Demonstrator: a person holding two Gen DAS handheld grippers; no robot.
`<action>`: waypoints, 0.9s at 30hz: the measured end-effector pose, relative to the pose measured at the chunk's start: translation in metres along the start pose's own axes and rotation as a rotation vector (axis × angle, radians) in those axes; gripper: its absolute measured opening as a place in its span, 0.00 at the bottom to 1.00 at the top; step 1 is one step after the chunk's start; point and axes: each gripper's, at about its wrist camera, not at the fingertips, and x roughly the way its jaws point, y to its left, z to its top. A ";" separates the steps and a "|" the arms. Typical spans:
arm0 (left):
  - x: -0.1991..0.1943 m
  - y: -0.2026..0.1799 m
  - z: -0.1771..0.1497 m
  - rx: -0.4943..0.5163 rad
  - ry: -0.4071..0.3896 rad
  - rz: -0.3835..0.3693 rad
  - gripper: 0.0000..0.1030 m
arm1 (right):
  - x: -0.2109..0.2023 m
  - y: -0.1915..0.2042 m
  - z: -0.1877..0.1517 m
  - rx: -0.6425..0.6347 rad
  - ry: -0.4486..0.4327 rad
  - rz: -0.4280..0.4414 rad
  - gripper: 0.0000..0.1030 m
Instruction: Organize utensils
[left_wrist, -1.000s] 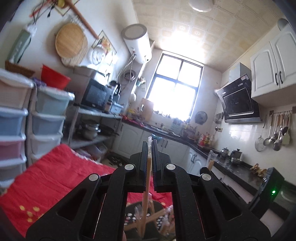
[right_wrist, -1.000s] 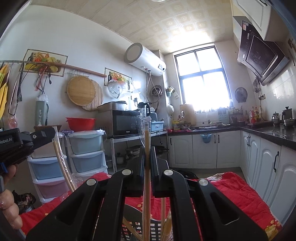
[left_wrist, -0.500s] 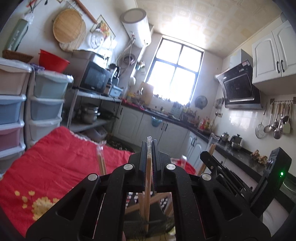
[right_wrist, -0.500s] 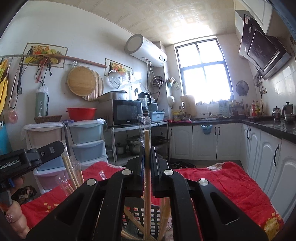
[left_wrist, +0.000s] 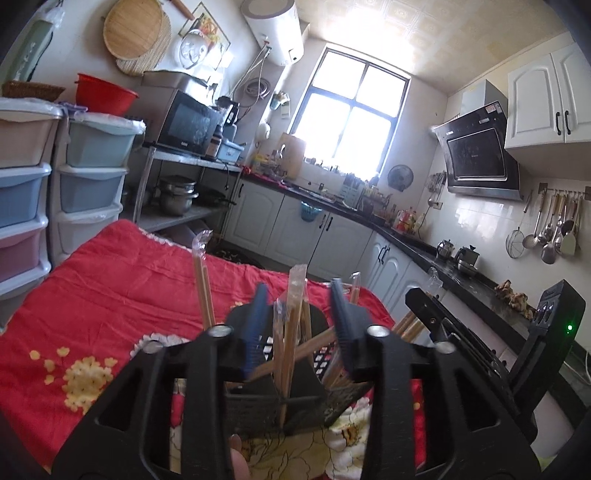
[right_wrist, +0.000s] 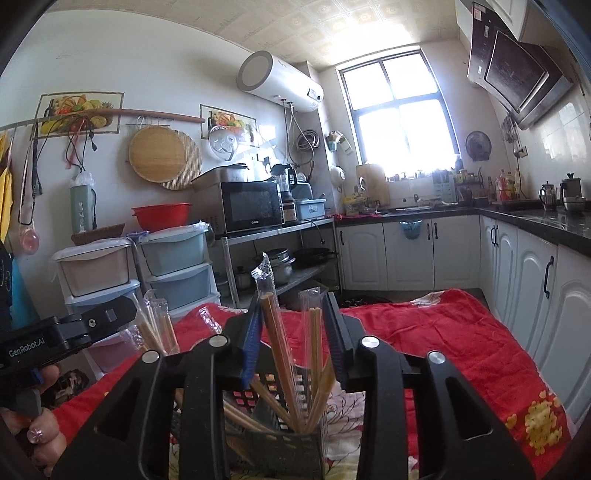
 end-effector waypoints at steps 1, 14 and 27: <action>-0.001 0.001 -0.001 -0.004 0.007 0.001 0.41 | -0.003 0.001 0.000 0.000 0.011 0.003 0.35; -0.028 0.023 -0.010 -0.074 0.065 0.011 0.88 | -0.039 0.005 -0.007 0.000 0.138 0.023 0.60; -0.048 0.037 -0.043 -0.081 0.168 0.063 0.89 | -0.069 0.012 -0.033 -0.028 0.242 0.039 0.82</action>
